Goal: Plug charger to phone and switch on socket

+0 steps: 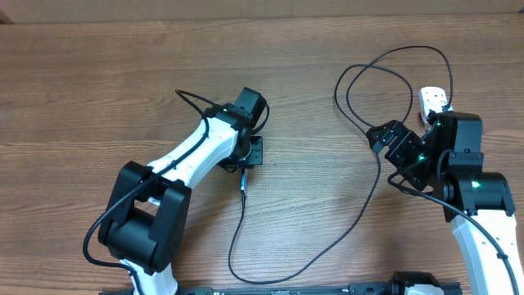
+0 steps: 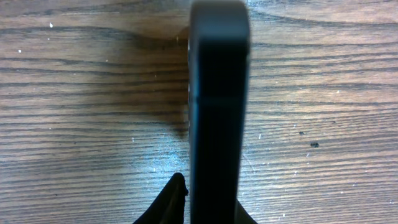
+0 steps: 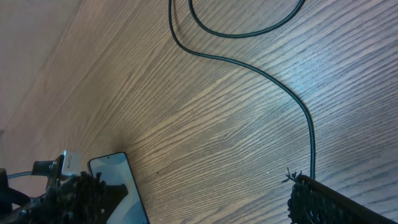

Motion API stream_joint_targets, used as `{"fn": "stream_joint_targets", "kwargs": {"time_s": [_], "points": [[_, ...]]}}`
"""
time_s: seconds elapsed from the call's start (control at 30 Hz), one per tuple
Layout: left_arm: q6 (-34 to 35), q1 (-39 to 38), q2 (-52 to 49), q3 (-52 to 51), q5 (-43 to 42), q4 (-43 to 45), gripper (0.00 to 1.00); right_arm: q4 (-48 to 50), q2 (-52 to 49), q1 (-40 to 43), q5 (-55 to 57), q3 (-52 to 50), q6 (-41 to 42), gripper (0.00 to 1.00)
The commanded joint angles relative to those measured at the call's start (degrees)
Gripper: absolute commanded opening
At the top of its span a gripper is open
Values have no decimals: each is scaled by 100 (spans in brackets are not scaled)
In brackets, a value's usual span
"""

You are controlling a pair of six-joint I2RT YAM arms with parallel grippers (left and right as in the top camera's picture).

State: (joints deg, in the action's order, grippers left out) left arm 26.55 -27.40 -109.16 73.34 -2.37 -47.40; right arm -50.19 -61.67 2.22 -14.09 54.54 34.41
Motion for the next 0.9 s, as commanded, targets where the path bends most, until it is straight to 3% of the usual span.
{"fn": "stream_joint_targets", "kwargs": {"time_s": [0.0, 0.87], "points": [[-85, -37, -46, 98, -39, -22, 15, 15, 52, 11, 76, 114, -61, 100], [-85, -37, -46, 98, -39, -22, 23, 15, 52, 11, 76, 114, -61, 100]]}}
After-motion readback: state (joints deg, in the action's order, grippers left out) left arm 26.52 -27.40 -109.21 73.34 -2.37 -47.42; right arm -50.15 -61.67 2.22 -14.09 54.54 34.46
